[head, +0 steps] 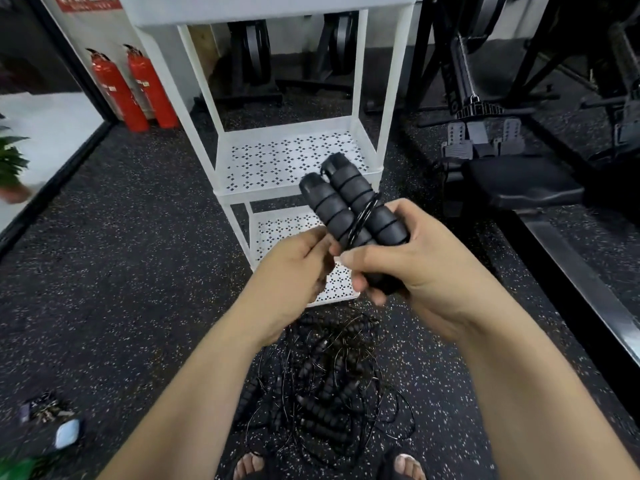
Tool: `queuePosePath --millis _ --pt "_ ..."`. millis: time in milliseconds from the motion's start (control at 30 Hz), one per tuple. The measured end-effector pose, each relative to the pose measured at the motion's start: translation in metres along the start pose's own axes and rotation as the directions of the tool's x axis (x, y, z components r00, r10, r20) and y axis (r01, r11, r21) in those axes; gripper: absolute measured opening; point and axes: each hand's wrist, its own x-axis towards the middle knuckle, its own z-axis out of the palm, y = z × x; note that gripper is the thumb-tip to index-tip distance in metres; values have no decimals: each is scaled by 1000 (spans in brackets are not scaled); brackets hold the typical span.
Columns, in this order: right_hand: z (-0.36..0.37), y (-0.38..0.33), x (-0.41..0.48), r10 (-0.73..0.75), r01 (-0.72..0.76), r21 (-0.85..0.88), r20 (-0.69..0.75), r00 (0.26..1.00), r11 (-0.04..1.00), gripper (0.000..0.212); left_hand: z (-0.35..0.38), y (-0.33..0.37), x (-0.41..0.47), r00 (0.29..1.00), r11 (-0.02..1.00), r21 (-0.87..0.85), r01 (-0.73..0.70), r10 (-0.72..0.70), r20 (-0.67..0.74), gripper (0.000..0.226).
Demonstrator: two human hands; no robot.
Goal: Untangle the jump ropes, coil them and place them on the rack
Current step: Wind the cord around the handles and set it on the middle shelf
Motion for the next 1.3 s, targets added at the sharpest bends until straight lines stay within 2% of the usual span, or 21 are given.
queuePosePath --millis 133,267,400,600,733,833,933,1033,1167,1233,1267,1300 --pt "-6 10 8 -47 17 -160 -183 982 987 50 -2 -5 -3 992 901 415 -123 119 36 39" --pt "-18 22 14 -40 -66 -371 -271 962 926 51 -9 -4 -7 991 824 553 -126 80 106 29" --pt "-26 29 17 27 -122 -468 -204 979 876 48 -15 7 -13 991 842 527 -117 63 119 30" --pt "-18 28 15 184 -179 -487 -38 982 855 46 -33 13 -15 991 881 454 -130 96 97 20" --pt "-12 22 9 316 -197 -494 168 934 847 46 -42 15 -14 983 932 313 -182 170 64 16" --pt "-9 14 2 378 -165 -557 293 878 814 45 -45 18 -18 971 946 221 -238 223 87 20" --pt "-10 4 -6 425 -175 -530 396 814 830 51 -51 19 -18 965 950 173 -259 247 88 26" --pt "-14 -1 -11 405 -178 -455 472 783 873 48 -60 13 -12 970 977 41 -211 204 133 22" --pt "-16 -3 -13 351 -156 -371 547 760 915 42 -61 6 -9 959 984 -162 -74 115 258 24" --pt "-17 -4 -13 286 -143 -284 566 773 948 42 -58 7 -8 961 979 -196 -55 105 257 11" --pt "-17 -5 -12 243 -132 -232 560 792 964 42 -56 9 -7 970 983 -181 -40 82 228 14" --pt "-17 -5 -12 197 -121 -173 540 818 977 43 -54 7 -5 985 991 -133 -27 49 168 39"
